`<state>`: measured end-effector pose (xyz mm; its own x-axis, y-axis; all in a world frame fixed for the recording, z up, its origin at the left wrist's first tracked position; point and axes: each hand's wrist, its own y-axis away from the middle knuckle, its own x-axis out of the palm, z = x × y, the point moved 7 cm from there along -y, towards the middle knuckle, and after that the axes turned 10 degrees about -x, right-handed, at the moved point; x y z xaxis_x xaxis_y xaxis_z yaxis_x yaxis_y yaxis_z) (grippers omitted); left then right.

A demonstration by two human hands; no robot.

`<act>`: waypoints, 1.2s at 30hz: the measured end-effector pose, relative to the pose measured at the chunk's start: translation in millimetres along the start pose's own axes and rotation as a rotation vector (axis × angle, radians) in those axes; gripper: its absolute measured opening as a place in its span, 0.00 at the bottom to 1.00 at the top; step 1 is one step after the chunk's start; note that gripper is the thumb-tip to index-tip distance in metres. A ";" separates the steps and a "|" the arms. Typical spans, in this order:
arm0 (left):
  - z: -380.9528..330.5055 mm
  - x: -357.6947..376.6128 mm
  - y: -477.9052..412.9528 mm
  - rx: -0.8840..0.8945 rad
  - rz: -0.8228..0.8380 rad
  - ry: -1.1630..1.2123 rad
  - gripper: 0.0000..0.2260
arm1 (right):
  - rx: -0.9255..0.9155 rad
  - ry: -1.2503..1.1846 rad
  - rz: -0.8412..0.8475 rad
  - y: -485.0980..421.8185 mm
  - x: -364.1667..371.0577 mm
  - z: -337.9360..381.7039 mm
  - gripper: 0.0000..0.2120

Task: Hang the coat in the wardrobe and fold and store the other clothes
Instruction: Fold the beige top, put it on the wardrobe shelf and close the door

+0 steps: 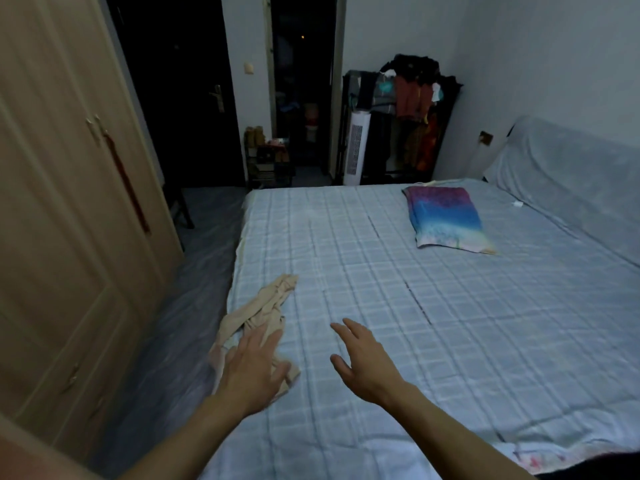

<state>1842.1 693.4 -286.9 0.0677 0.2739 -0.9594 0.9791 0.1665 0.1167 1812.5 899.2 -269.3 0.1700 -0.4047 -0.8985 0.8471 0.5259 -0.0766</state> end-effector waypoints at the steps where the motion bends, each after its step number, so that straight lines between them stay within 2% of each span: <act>1: -14.6 3.8 0.2 -0.007 0.008 -0.005 0.45 | -0.006 -0.015 -0.010 1.2 -6.6 -12.2 0.29; 8: -100.4 8.8 -9.5 0.071 -0.051 -0.113 0.39 | -0.006 -0.048 -0.018 11.5 -40.9 -83.7 0.30; 12: -120.1 -12.1 -22.1 0.074 -0.111 -0.148 0.35 | -0.008 -0.065 -0.048 7.1 -62.6 -109.5 0.30; 14: -120.8 -18.8 -27.6 0.058 -0.130 -0.150 0.38 | 0.000 -0.077 -0.066 -1.1 -69.2 -119.6 0.29; 18: -107.6 -11.6 -42.8 0.025 -0.107 -0.166 0.39 | -0.018 -0.105 -0.048 -21.4 -61.4 -121.4 0.29; 23: -89.9 14.0 -78.8 0.006 -0.032 -0.214 0.29 | -0.062 -0.098 -0.019 -56.6 -31.1 -112.8 0.27; 30: -53.0 54.8 -148.1 -0.053 0.077 -0.051 0.30 | -0.098 -0.022 0.111 -145.1 12.9 -104.7 0.26; 36: 8.2 87.4 -174.8 -0.187 0.207 0.003 0.32 | -0.117 -0.034 0.196 -199.5 48.6 -98.2 0.26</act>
<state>1678.5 680.5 -393.3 0.2617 0.3225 -0.9097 0.8922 0.2786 0.3554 1602.4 848.1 -340.1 0.3441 -0.3102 -0.8862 0.7323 0.6794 0.0465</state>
